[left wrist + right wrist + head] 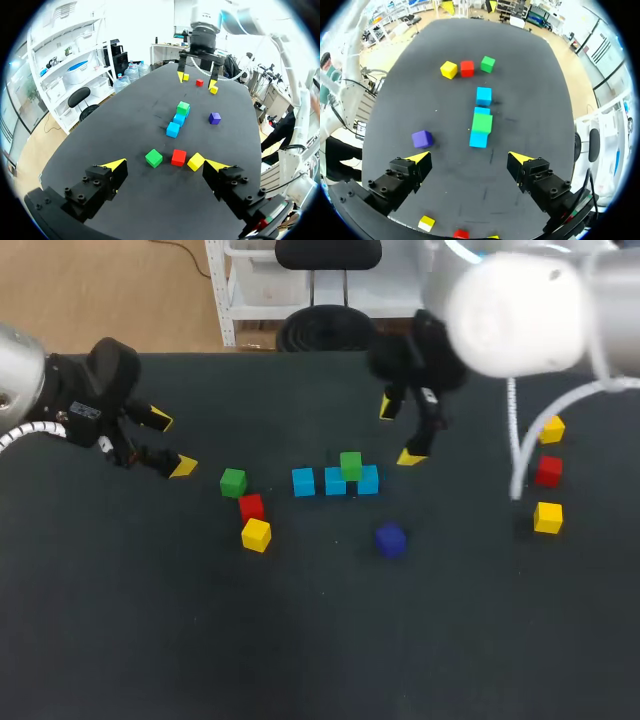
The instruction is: Place the blue cubes, place green cubes on the blue cubes, place the yellow cubes on the green cubes, then place the red cubes on the yellow cubes, and place purple cube on the red cubes.
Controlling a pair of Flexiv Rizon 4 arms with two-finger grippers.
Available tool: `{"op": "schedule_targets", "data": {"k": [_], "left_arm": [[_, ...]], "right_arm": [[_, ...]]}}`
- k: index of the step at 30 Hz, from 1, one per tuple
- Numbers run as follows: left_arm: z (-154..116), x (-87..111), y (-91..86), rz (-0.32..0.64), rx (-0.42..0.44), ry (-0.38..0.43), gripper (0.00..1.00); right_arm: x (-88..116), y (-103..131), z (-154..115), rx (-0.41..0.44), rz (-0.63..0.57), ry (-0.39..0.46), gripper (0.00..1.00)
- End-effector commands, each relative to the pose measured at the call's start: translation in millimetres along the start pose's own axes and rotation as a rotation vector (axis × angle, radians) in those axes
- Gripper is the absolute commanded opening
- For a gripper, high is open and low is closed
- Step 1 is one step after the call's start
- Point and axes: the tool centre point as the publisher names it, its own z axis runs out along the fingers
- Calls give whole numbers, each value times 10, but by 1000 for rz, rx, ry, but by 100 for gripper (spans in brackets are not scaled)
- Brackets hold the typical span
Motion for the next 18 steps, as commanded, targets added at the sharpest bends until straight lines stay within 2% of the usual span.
{"op": "schedule_targets", "data": {"k": [1,9,16,18], "left_arm": [[-5,18,1,3,1,-7,100],[-5,18,1,3,1,-7,100],[-5,18,1,3,1,-7,100],[-5,18,1,3,1,-7,100]], "right_arm": [[141,181,-58,44,-10,-110,100],[270,319,-145,72,-53,-223,100],[393,492,-228,97,-51,-239,100],[455,553,-237,104,-35,-271,100]]}}
